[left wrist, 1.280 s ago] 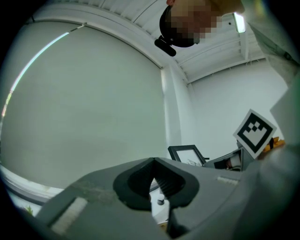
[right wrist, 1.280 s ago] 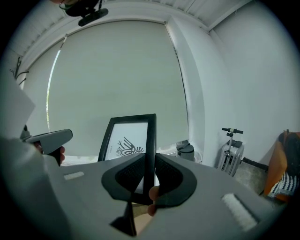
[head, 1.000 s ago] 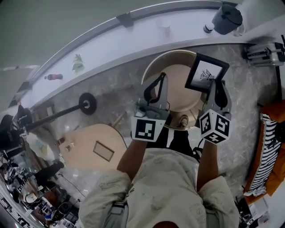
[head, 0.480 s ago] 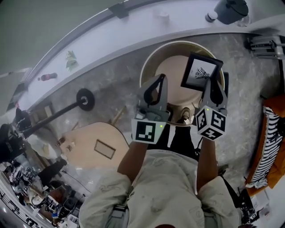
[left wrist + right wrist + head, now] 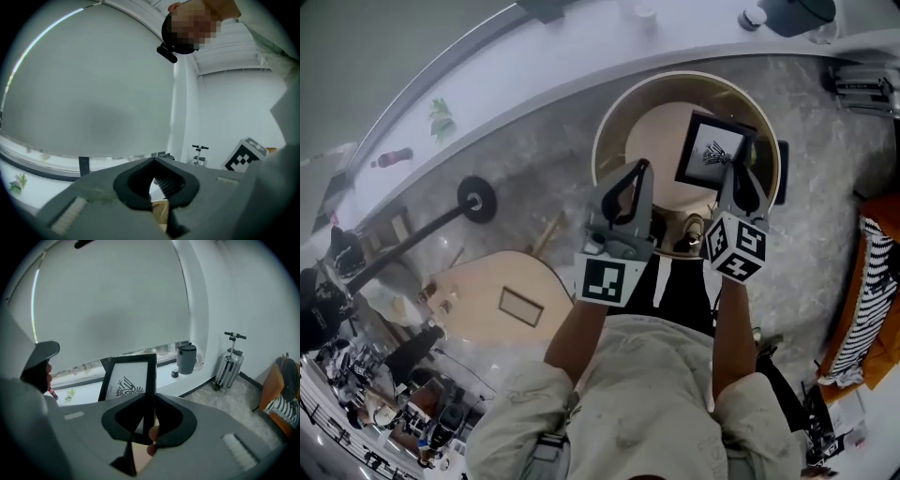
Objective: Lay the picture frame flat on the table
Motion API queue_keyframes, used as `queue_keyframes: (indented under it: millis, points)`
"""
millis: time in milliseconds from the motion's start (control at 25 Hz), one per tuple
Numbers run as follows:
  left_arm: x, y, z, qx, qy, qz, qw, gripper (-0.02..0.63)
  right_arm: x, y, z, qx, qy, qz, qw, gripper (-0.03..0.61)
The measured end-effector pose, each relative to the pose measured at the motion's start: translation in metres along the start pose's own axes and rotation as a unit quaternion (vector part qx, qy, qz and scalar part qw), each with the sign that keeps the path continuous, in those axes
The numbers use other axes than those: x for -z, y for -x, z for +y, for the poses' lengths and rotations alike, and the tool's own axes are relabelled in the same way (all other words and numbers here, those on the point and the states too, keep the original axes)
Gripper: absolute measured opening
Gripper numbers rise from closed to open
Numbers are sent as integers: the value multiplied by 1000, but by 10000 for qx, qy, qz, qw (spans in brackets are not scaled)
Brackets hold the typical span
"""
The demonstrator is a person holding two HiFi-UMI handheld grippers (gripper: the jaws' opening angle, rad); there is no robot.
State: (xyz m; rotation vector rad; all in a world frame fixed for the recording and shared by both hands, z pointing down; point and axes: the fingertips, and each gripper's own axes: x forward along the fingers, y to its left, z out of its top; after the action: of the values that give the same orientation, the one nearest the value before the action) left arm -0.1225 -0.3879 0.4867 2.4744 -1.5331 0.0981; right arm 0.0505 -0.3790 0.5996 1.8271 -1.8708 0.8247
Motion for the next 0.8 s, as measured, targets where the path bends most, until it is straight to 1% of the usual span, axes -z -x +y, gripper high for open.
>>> queue_keyframes:
  millis: [320,680,800]
  points:
    - [23,-8,-2,108,-24,169,9998,3,48,-32,-7,49,-39,547,9985,71]
    - [41,-19,3,138,-15,251,9996,3,104,-62,-9,39,-44,1145,9934,71]
    - [46,-23,4,190,-58,268,9994,3,122,-72,-12,71,68,1274,9918,71]
